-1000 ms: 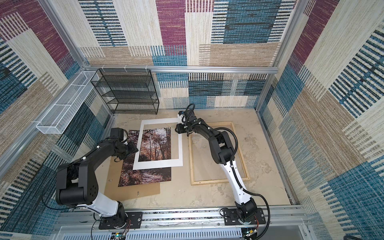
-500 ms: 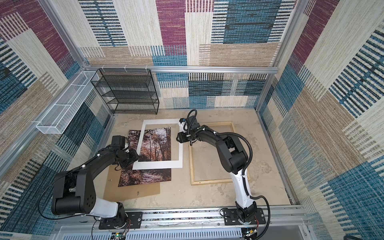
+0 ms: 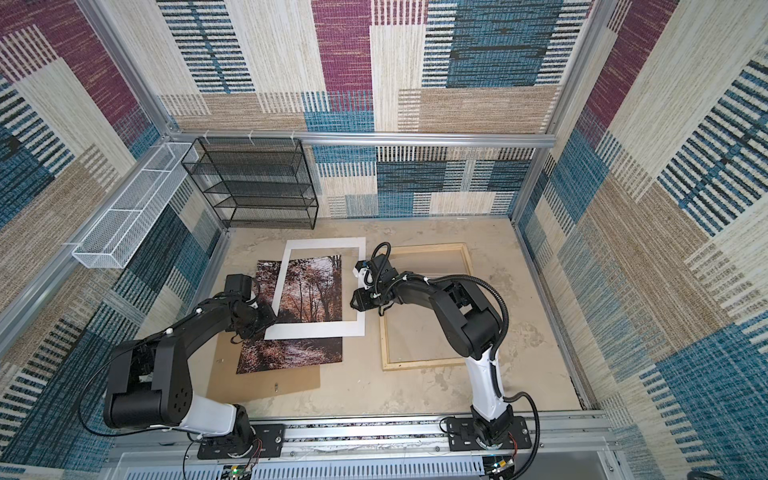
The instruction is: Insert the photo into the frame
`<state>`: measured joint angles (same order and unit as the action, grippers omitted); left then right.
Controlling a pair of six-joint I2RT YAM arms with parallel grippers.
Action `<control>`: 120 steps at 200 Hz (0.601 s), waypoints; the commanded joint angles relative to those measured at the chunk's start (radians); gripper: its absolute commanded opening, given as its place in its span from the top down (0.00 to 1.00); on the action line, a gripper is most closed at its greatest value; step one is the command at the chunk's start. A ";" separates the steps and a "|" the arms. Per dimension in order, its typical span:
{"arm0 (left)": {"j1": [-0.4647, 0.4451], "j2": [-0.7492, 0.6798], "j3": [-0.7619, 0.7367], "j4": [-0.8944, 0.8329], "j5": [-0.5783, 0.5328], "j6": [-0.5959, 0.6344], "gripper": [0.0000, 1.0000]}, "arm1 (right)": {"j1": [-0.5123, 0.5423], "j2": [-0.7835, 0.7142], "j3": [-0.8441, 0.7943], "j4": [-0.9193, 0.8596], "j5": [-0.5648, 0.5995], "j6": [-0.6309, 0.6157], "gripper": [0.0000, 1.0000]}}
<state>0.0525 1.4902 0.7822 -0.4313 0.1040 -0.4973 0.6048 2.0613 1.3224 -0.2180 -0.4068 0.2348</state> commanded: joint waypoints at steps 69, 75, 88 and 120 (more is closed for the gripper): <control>0.001 0.029 -0.018 0.071 0.082 0.030 0.44 | -0.008 0.066 0.098 -0.086 0.182 -0.074 0.55; 0.000 0.036 -0.017 0.088 0.114 0.031 0.44 | -0.008 0.062 0.095 -0.083 0.172 -0.086 0.55; -0.003 0.052 -0.015 0.119 0.175 0.035 0.45 | -0.008 0.061 0.092 -0.089 0.169 -0.105 0.55; -0.021 0.067 -0.008 0.168 0.270 0.048 0.46 | -0.008 0.059 0.084 -0.088 0.150 -0.120 0.55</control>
<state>0.0437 1.5425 0.7742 -0.2768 0.2504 -0.4778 0.5972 2.1201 1.4178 -0.2329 -0.2680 0.1413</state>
